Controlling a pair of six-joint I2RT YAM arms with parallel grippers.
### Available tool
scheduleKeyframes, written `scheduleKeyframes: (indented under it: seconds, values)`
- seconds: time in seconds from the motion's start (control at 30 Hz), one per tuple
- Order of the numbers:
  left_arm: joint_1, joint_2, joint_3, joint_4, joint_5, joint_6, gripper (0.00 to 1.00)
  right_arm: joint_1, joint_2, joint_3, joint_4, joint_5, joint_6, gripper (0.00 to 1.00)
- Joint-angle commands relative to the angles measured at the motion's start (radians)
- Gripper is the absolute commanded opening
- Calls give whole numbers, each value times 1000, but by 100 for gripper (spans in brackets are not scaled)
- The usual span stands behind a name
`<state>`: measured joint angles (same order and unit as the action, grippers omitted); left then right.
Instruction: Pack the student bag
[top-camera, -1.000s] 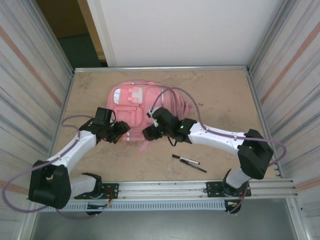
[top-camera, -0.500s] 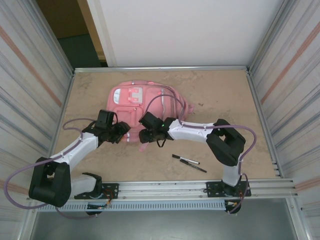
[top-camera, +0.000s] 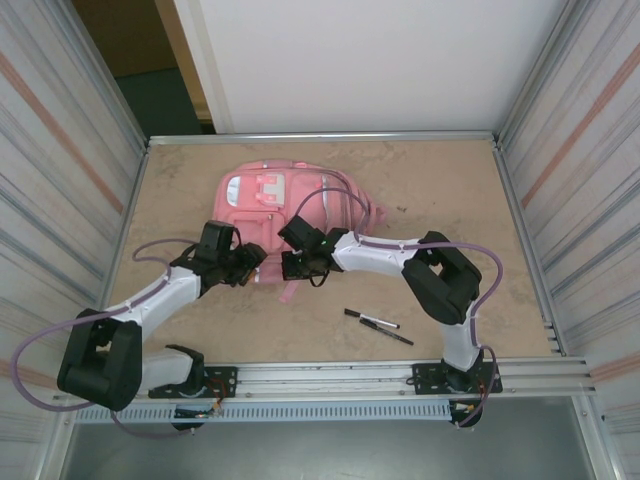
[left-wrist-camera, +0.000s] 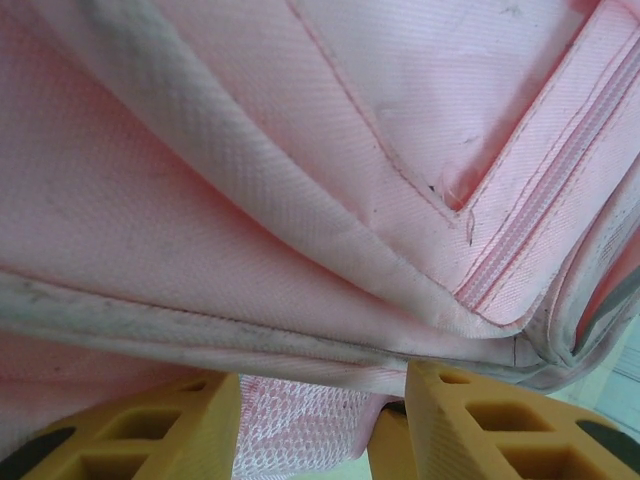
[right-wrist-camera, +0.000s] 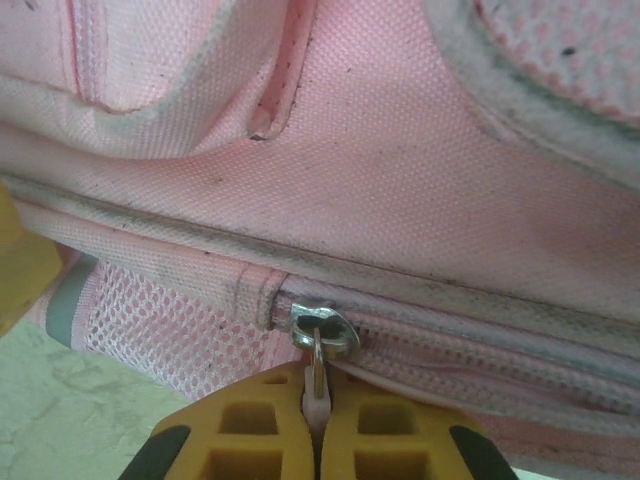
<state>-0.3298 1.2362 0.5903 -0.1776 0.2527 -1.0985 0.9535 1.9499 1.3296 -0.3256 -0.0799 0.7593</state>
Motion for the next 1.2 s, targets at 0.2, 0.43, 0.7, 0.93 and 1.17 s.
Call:
scheduleKeyframes:
  seconds: [0.2,0.43,0.7,0.93,1.17]
  values:
    - [-6,47,68,-89,-129,-34,49,1,-126,-20,49,-115,-112,0]
    - [20,112,101,-84,-204,-23,15,-51,-151,5,-81,-199,-191,0]
    - [91,60,127,-135,-214,64,0,-285,-278,-115,-233,-200,-300,0]
    - [235,24,126,-120,-111,168,0,-462,-349,-202,-229,-228,-347,0]
    - [357,201,299,-135,137,243,8,-378,-383,-236,-108,-315,-346,0]
